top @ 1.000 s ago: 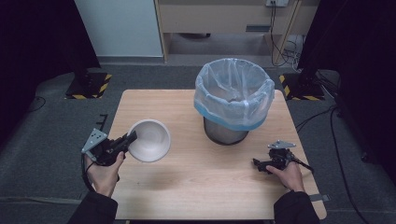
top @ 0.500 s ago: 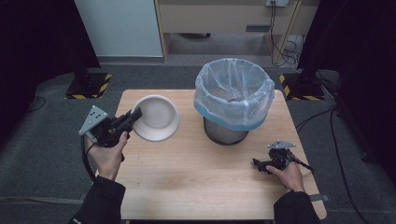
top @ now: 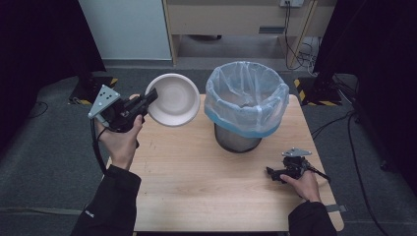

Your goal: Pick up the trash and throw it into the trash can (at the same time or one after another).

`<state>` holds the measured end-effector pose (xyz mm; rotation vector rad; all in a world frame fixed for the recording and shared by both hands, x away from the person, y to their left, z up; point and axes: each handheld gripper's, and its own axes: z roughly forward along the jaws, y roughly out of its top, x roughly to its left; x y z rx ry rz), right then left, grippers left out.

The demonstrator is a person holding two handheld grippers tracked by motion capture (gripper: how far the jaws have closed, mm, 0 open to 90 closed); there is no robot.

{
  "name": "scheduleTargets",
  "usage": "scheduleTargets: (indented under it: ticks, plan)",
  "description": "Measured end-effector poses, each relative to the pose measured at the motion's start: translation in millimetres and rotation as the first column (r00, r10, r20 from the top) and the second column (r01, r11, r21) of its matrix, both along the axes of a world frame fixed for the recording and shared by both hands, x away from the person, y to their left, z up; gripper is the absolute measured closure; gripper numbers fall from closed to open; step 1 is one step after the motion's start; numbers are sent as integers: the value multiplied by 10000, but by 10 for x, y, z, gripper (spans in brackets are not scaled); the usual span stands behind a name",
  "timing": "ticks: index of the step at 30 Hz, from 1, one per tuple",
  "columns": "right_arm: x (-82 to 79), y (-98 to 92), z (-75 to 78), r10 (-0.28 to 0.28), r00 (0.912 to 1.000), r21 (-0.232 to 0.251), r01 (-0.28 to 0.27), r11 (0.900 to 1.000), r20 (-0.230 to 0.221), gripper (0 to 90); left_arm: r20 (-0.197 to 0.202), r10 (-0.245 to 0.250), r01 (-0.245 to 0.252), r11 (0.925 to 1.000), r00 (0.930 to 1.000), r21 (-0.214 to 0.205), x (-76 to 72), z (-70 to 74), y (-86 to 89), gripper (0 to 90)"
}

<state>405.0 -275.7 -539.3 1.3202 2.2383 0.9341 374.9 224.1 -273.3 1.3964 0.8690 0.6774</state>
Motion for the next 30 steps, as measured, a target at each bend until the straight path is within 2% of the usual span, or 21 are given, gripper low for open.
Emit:
scheduleTargets:
  ticks: [9, 14, 17, 20, 30]
  plan:
    - [0, 2, 0, -18, 10000, 19, 18, 10000, 8, 13, 332, -101, 95, 9998, 9994, 172, 149, 217, -217, 832]
    - [1, 2, -1, -13, 10000, 22, 13, 10000, 21, 13, 453, -250, 242, 9996, 9987, 171, 302, 340, -413, 831]
    - [1, 0, -1, 3, 10000, 9, -3, 10000, 20, 13, 462, -358, 349, 9992, 9983, 195, 372, 370, -524, 831]
    - [4, -1, -2, 31, 10000, -6, -31, 10000, 29, 12, 503, -382, 362, 9986, 9980, 399, 443, 399, -621, 831]
    - [6, 0, -2, 44, 10000, -7, -44, 10000, 26, 11, 308, -506, 494, 9980, 9982, 405, 713, 401, -932, 831]
